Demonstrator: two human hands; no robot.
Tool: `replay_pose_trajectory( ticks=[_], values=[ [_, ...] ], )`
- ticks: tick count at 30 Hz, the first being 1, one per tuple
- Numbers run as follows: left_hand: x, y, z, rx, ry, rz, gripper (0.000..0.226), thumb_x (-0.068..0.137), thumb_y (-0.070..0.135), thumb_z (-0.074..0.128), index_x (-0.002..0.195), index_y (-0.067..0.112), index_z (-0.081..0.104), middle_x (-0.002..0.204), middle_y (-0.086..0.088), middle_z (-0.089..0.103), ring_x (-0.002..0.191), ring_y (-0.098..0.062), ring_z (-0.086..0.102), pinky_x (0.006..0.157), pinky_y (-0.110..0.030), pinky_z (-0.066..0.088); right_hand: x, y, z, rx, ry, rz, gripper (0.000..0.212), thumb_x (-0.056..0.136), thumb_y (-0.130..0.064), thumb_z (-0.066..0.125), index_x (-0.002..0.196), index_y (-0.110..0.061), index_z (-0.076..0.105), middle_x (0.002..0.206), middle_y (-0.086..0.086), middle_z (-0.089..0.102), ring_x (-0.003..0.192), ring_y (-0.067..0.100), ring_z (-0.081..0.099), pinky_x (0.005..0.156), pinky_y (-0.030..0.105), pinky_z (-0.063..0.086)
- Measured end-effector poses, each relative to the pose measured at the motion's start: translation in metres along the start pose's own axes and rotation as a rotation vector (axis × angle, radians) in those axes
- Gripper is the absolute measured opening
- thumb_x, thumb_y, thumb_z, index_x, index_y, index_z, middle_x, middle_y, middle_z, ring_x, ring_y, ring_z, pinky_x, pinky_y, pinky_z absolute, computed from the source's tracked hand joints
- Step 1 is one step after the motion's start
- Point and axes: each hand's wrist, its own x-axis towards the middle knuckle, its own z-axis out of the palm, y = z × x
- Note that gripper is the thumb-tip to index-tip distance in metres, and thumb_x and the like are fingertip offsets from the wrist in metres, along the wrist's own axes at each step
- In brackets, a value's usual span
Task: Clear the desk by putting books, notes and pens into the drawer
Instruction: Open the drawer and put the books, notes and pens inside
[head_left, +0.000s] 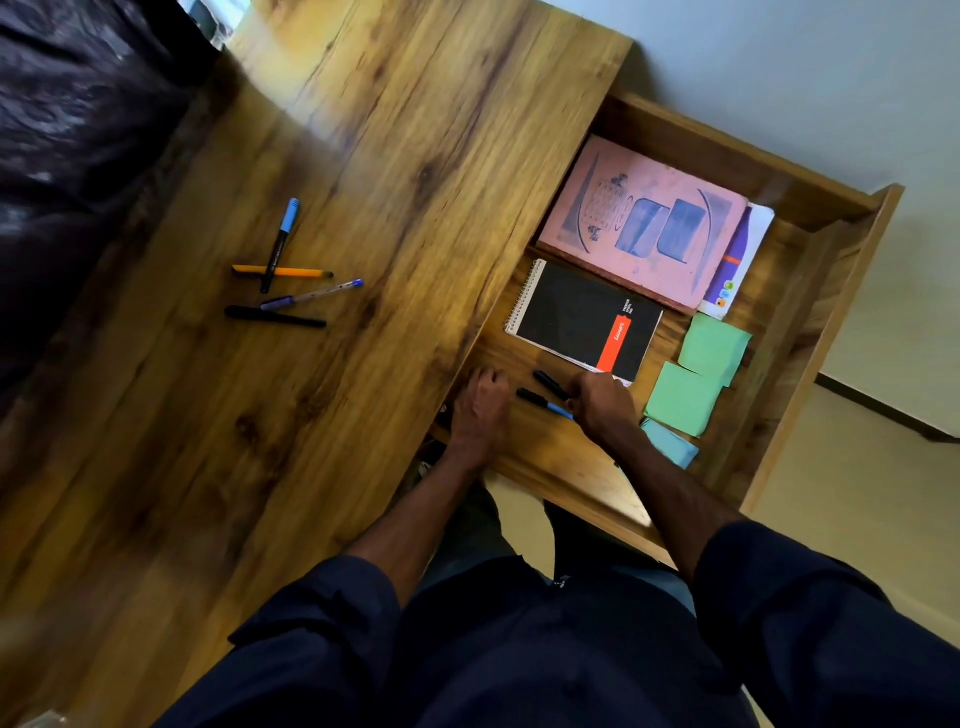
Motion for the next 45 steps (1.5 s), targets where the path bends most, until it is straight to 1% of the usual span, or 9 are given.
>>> replay_pose_trajectory(
  ticks=[4, 9, 20, 23, 27, 29, 32, 37, 45],
  values=[
    [-0.004, -0.003, -0.003, -0.035, -0.005, -0.015, 0.021, 0.097, 0.018, 0.056, 0.117, 0.012, 0.060, 0.120, -0.008, 0.063, 0.115, -0.023, 0.059, 0.102, -0.040, 0.050, -0.002, 0.001, 0.004, -0.009, 0.034, -0.015, 0.014, 0.089, -0.015, 0.067, 0.101, -0.014, 0.075, 0.091, 0.010, 0.072, 0.082, 0.027, 0.067, 0.062, 0.026, 0.039],
    [-0.007, -0.001, -0.006, -0.059, 0.008, 0.003, 0.017, 0.096, 0.017, 0.057, 0.112, 0.013, 0.061, 0.114, -0.007, 0.064, 0.109, -0.021, 0.059, 0.097, -0.039, 0.052, -0.003, 0.002, 0.003, -0.032, 0.039, -0.027, 0.014, 0.089, -0.019, 0.068, 0.100, -0.012, 0.075, 0.095, 0.012, 0.072, 0.084, 0.029, 0.067, 0.069, 0.035, 0.055],
    [-0.010, -0.002, -0.021, -0.094, 0.042, 0.046, 0.015, 0.097, 0.018, 0.052, 0.107, 0.014, 0.061, 0.103, -0.005, 0.063, 0.098, -0.018, 0.059, 0.088, -0.036, 0.054, -0.007, 0.006, 0.005, 0.090, 0.059, -0.006, 0.019, 0.088, -0.020, 0.071, 0.107, -0.015, 0.076, 0.097, 0.006, 0.074, 0.089, 0.025, 0.069, 0.074, 0.035, 0.056],
    [-0.009, -0.001, -0.034, -0.145, 0.083, 0.050, 0.020, 0.096, 0.015, 0.050, 0.110, 0.011, 0.064, 0.106, -0.008, 0.064, 0.101, -0.021, 0.060, 0.086, -0.035, 0.054, -0.012, -0.007, -0.005, 0.261, 0.163, -0.047, 0.021, 0.086, -0.023, 0.075, 0.103, -0.011, 0.076, 0.095, 0.006, 0.074, 0.084, 0.021, 0.068, 0.075, 0.035, 0.056],
    [-0.010, -0.005, -0.063, -0.301, 0.203, 0.094, 0.023, 0.090, 0.011, 0.051, 0.102, 0.009, 0.070, 0.100, -0.009, 0.069, 0.091, -0.026, 0.066, 0.081, -0.038, 0.056, -0.015, -0.061, -0.032, 0.414, 0.377, -0.217, 0.011, 0.087, -0.021, 0.073, 0.095, -0.014, 0.075, 0.089, 0.001, 0.070, 0.073, 0.008, 0.061, 0.067, 0.015, 0.047],
    [-0.016, -0.020, -0.082, -0.316, 0.263, 0.086, 0.021, 0.092, 0.014, 0.053, 0.105, 0.013, 0.069, 0.103, -0.005, 0.069, 0.090, -0.022, 0.066, 0.078, -0.033, 0.055, -0.018, -0.100, -0.046, 0.461, 0.455, -0.313, 0.007, 0.088, -0.022, 0.072, 0.091, -0.016, 0.073, 0.084, -0.002, 0.067, 0.072, 0.007, 0.060, 0.068, 0.018, 0.048],
    [-0.024, -0.055, -0.110, -0.289, 0.356, -0.017, 0.020, 0.092, 0.017, 0.054, 0.108, 0.017, 0.067, 0.105, -0.004, 0.068, 0.090, -0.020, 0.064, 0.073, -0.029, 0.050, -0.017, -0.160, -0.058, 0.465, 0.458, -0.470, 0.006, 0.089, -0.023, 0.069, 0.089, -0.017, 0.070, 0.081, -0.003, 0.065, 0.071, 0.008, 0.057, 0.068, 0.020, 0.046],
    [-0.045, -0.132, -0.151, -0.269, 0.480, -0.262, 0.021, 0.089, 0.014, 0.055, 0.104, 0.019, 0.068, 0.104, -0.001, 0.068, 0.090, -0.020, 0.065, 0.070, -0.024, 0.041, -0.009, -0.252, -0.038, 0.329, 0.291, -0.611, 0.007, 0.085, -0.020, 0.069, 0.090, -0.015, 0.068, 0.084, -0.001, 0.066, 0.070, 0.011, 0.059, 0.065, 0.028, 0.050],
    [-0.088, -0.218, -0.167, -0.370, 0.527, -0.554, 0.021, 0.089, 0.013, 0.059, 0.102, 0.025, 0.069, 0.103, 0.005, 0.073, 0.094, -0.017, 0.067, 0.077, -0.027, 0.047, 0.016, -0.331, 0.013, -0.022, 0.157, -0.609, 0.023, 0.086, -0.027, 0.069, 0.102, -0.010, 0.066, 0.104, 0.014, 0.067, 0.098, 0.034, 0.063, 0.080, 0.041, 0.048]
  ],
)
